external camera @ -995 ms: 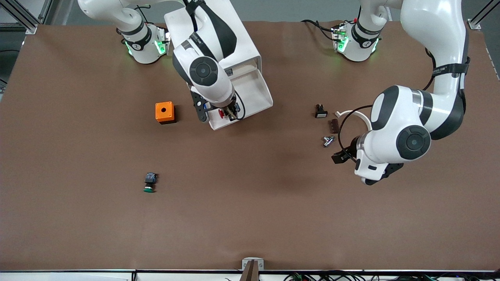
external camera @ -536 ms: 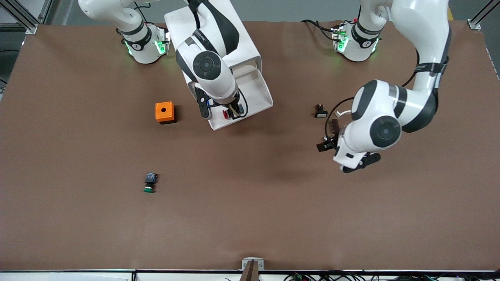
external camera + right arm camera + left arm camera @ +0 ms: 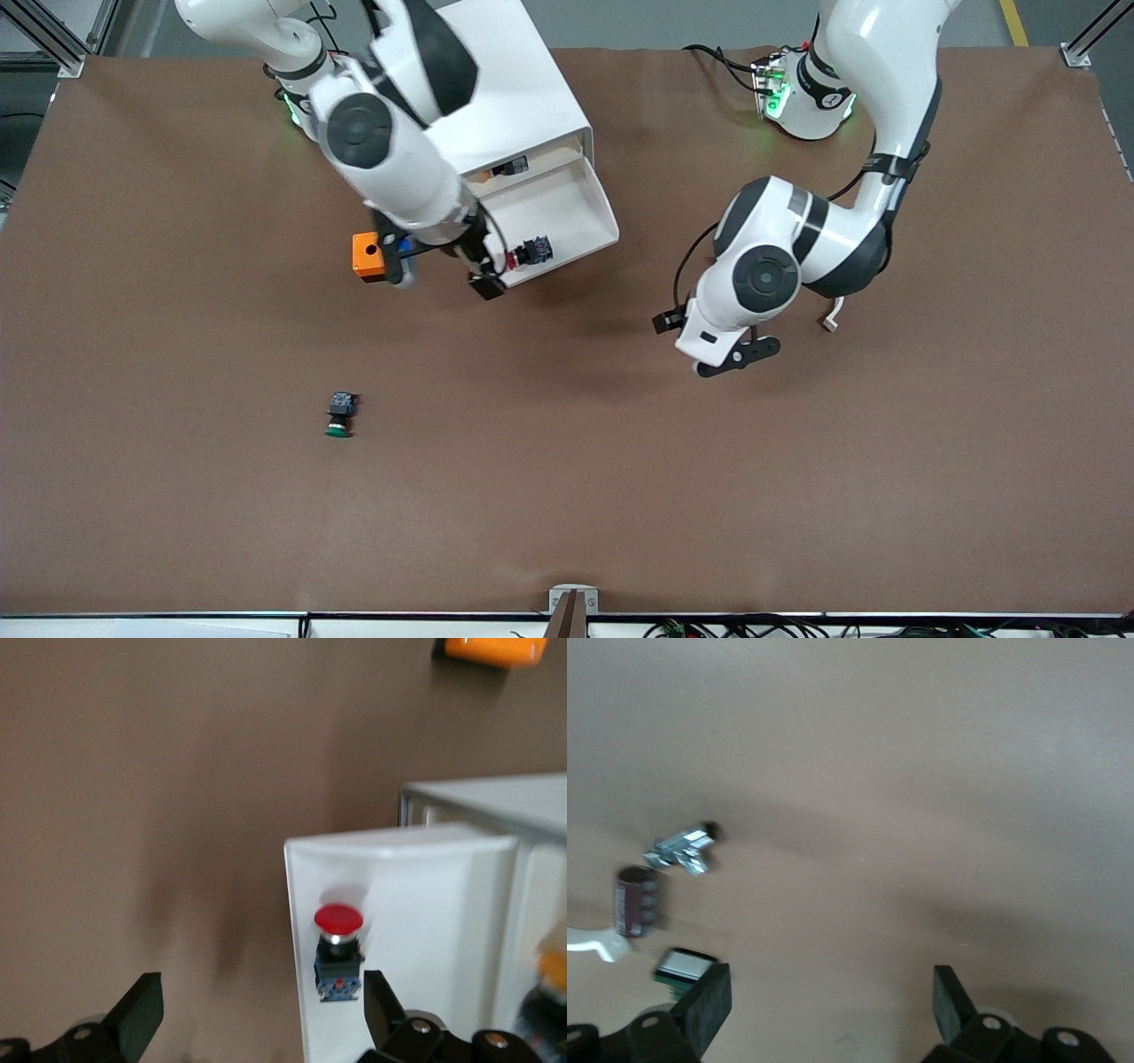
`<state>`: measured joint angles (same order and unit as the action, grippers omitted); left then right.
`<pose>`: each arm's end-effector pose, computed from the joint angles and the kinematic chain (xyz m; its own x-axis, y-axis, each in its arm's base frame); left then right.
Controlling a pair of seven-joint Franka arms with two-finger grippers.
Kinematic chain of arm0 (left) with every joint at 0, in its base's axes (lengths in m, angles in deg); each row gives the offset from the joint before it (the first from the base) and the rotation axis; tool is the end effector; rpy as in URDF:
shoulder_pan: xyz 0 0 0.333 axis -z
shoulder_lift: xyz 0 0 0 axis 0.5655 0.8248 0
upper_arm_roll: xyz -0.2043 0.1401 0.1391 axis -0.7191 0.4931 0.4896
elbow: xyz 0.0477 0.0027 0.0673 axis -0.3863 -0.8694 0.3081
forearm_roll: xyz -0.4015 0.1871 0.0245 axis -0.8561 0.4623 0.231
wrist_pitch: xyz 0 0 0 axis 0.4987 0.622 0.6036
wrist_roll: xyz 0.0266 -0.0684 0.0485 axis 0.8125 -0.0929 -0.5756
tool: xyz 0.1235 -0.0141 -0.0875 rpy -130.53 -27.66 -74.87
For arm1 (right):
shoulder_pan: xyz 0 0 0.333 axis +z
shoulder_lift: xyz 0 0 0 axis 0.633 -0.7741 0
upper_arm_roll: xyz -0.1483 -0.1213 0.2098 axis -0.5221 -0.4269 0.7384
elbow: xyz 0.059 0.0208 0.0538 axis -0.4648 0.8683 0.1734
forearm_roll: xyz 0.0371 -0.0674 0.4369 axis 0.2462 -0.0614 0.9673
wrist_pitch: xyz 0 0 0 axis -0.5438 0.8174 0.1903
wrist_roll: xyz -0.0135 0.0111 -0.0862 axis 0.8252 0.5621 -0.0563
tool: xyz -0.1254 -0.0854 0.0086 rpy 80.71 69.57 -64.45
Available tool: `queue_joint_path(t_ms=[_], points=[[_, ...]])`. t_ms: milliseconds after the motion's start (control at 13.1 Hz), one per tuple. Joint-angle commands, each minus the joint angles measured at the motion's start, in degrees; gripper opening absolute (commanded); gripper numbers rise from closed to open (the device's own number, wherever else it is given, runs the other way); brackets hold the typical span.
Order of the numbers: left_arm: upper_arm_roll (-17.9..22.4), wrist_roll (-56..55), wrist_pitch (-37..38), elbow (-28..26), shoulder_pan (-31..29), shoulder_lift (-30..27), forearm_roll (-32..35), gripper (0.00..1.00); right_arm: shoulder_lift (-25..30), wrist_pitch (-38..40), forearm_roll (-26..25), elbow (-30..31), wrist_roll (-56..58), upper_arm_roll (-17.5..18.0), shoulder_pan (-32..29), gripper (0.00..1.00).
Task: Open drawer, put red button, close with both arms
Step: 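Release the red button and withdraw the right gripper while the left gripper approaches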
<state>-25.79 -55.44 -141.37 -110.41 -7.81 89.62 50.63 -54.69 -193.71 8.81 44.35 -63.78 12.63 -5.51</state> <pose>0.5749 -0.3661 0.2145 0.9196 0.3243 -0.2219 0.3226 -0.9455 -0.0449 0.5587 0.3760 0.3832 0.3611 -0.9048 -0.2257 -0.9283 -0.3718 0.0051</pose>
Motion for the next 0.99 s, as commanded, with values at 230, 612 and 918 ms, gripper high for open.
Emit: queue_joint_path(t_ms=[230,612,918], points=[[0.09,-10.05,-2.52,6.90,8.07,6.74,-0.41,1.00,2.35,12.24,1.01,-5.39,28.89,0.78,-14.23,1.00],[0.00,-13.30,-3.67,9.28,13.79,8.15,-2.61,1.00,2.35,19.36,0.31,-7.15,55.16,0.78,-27.24,1.00],[-0.18,-16.03,-3.67,9.29,17.57,8.15,-5.60,1.00,3.75,19.38,-5.28,-7.15,83.37,0.78,-34.20,1.00]])
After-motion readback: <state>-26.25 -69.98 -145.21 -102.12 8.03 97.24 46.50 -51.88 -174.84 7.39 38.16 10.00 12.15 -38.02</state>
